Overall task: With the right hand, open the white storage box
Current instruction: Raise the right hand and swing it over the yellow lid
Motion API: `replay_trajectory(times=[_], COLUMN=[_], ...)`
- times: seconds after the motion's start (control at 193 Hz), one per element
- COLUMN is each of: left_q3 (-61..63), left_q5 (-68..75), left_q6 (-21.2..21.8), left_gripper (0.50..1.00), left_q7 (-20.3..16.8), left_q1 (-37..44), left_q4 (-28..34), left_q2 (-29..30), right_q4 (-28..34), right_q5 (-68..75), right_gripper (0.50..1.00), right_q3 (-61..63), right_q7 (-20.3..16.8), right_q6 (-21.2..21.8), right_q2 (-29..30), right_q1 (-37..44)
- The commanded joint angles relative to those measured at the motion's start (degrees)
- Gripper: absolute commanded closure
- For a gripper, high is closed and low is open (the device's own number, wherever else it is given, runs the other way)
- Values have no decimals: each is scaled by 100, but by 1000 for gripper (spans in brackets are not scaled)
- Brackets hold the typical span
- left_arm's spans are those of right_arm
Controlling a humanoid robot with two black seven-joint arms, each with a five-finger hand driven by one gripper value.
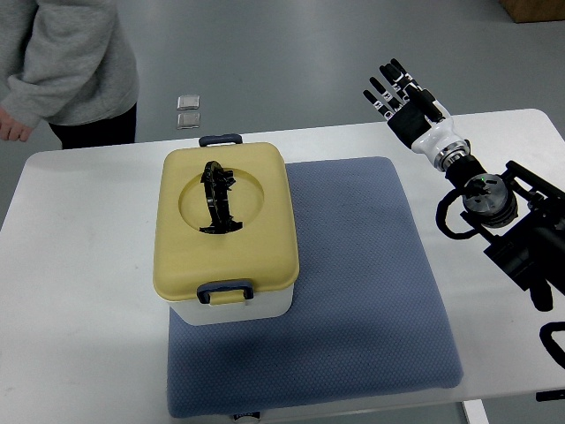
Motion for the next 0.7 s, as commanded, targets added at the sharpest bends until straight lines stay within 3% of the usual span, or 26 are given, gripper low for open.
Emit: replay_trajectory(times=[0.0,0.466,0.694], left_q3=[9,0,9], left_q5=[0,0,9], left_q6=[6,-11,-20], left_gripper=[500,500,500], left_q7=[0,0,0], left_q1=[0,0,0], left_q4=[-3,-47,-56], left_q2=[0,0,0], right_q4=[0,0,0], right_q5=[0,-896,-3823], right_gripper=[554,554,554], right_q3=[0,-26,-949], right_q7=[0,-27,-97], right_q6=[-10,34,201], right_q2=[-6,-85,-700], right_q1=[1,221,994])
